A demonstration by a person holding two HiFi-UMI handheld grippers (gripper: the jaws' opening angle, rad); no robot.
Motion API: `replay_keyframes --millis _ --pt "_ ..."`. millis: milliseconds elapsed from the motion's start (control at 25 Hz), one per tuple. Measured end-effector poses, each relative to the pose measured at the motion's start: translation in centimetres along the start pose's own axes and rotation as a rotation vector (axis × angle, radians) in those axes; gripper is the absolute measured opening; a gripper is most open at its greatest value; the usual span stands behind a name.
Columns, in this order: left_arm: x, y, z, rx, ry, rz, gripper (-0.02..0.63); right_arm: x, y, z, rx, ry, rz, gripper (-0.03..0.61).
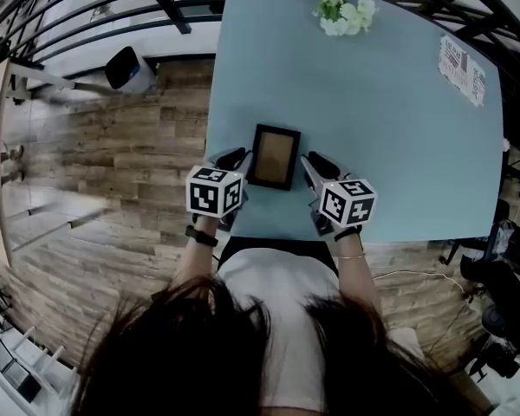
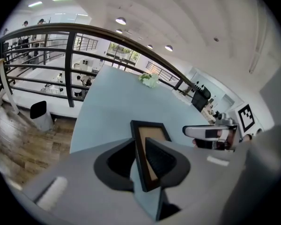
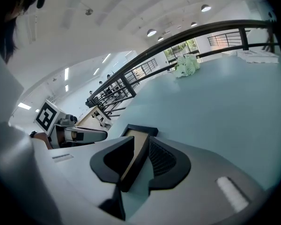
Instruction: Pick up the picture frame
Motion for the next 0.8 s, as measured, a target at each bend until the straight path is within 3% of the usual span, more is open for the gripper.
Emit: replay_keyframes --millis 320,800 --pt "-0.7 1.7 -0.8 -0.053 -0.035 -0.028 0.081 0.3 1.2 -2.1 -0.022 0.098 0.003 0.072" --pt "-0.3 3.8 -0.8 -0.085 -0.047 -0.004 0.097 0.1 2.8 -3.0 -0.055 0.151 0.009 0.072"
Point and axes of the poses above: the fingertips, and each gripper's own axes: y forward along the fingers, x to its right, z out of its top, the point moved 7 cm from there along -y, backward along the fingers, and after that the axes turned 13 degrees about -y, right-handed, at the moved point
